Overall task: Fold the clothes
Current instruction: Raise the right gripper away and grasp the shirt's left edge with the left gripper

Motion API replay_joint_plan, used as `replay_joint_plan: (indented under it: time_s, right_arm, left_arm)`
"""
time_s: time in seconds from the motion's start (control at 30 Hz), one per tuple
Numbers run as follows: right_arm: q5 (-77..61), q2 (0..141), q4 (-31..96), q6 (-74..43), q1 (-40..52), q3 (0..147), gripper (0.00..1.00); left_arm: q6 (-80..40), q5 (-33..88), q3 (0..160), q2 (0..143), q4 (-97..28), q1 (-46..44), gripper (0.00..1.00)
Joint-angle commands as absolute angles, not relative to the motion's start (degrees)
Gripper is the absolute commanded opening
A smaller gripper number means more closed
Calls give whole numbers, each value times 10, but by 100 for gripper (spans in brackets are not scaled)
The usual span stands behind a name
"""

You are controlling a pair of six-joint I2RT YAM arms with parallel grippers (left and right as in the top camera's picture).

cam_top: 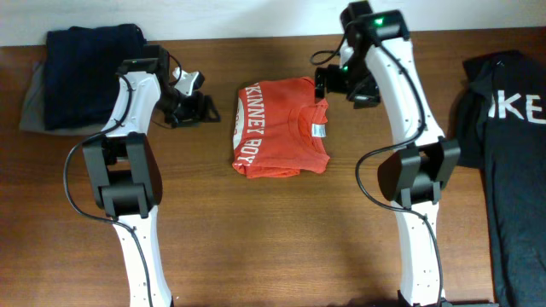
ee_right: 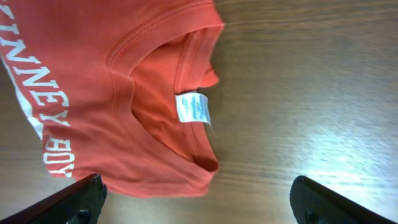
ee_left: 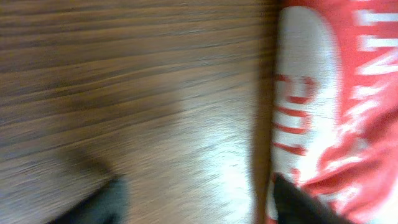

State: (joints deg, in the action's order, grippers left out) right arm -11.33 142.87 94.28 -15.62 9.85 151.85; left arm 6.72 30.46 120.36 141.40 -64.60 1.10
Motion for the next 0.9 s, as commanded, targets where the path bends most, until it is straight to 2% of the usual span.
replay_joint_plan:
  time_s: [0.0, 0.57, 0.87]
  right_arm:
    - [-98, 1408, 964, -148, 83, 1541, 99]
    - [-94, 1409, 973, -148, 6, 1536, 99]
    - [-94, 1409, 973, -148, -1, 1536, 99]
  left_arm:
    - [90, 399, 1217, 1425, -646, 1, 98]
    - [85, 401, 1217, 1441, -637, -56, 99]
    - [84, 402, 1216, 1467, -633, -67, 99]
